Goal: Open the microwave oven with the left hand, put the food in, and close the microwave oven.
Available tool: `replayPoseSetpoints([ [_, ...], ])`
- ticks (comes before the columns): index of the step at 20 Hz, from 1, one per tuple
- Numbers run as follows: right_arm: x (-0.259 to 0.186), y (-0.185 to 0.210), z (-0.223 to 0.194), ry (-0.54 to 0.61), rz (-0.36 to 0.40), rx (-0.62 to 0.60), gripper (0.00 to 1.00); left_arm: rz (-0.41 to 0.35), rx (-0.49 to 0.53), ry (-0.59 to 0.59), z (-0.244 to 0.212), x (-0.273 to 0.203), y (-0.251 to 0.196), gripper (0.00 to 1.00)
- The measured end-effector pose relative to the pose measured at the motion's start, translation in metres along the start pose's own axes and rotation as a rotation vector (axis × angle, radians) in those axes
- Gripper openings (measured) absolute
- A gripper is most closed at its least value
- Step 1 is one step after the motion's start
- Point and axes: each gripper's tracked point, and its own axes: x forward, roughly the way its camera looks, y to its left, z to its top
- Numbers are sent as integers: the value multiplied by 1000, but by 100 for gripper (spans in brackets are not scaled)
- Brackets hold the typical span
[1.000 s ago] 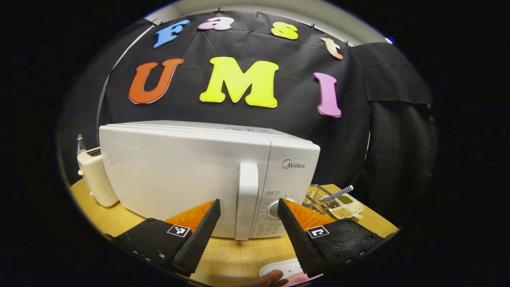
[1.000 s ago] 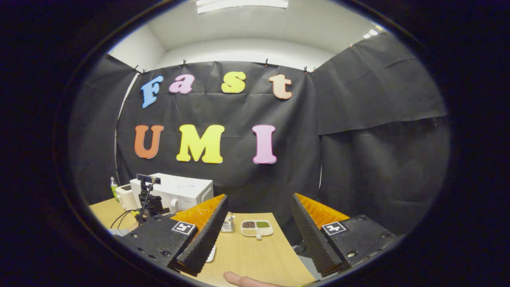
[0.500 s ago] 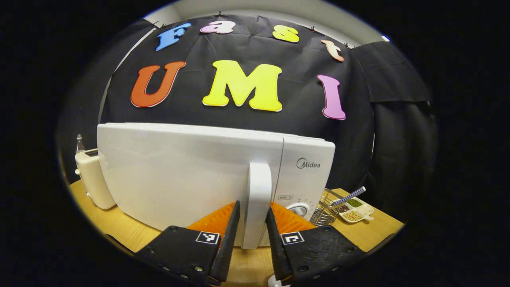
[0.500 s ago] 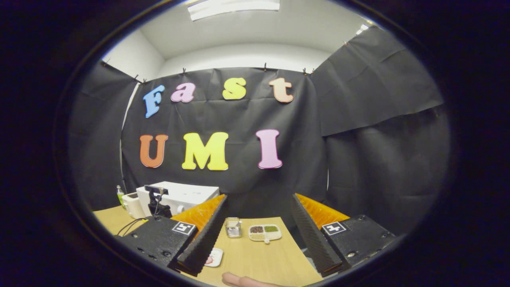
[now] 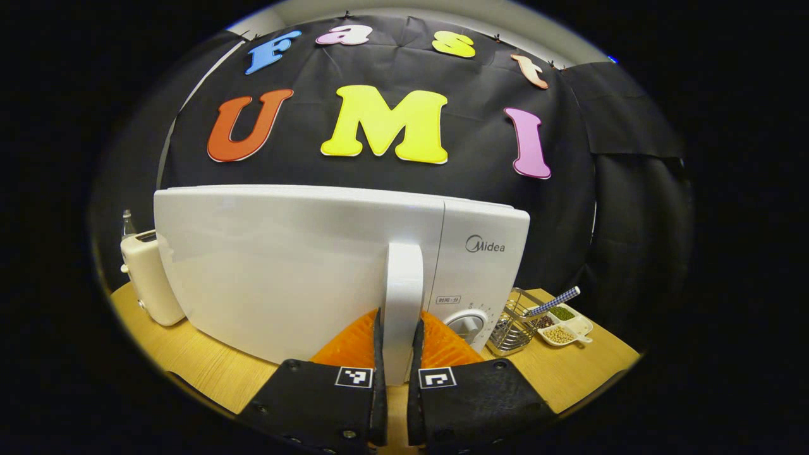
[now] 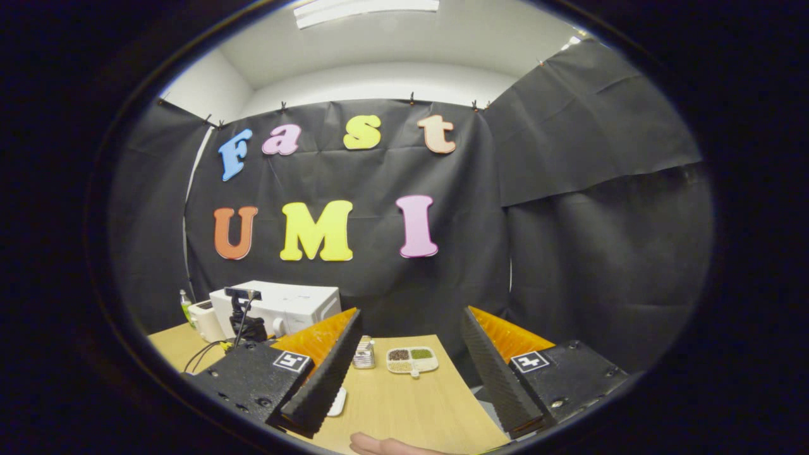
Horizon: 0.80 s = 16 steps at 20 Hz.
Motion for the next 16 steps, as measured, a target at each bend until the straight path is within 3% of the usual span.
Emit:
replayPoseSetpoints([
  [7, -9, -17, -2, 10, -25, -49, 100, -47, 7, 10, -4, -6, -2, 13],
  [8, -11, -21, 0, 4, -34, -59, 94, -44, 8, 12, -4, -7, -2, 13],
  [9, -13, -24, 1, 0, -41, -65, 94, -41, 6, 15, -4, -7, -1, 13],
  [10, -15, -26, 2, -2, -47, -68, 100, -40, -3, 15, -4, -7, -1, 13],
  [11, -15, -28, 0, 0, -50, -69, 100, -39, -16, 15, -7, -7, 1, 13],
  [12, -17, -29, -1, 1, -51, -68, 100, -40, -25, 8, -4, -10, -1, 6],
  [16, -17, -34, -3, 9, -56, -70, 100, -26, 35, -4, -8, -34, 3, 6],
])
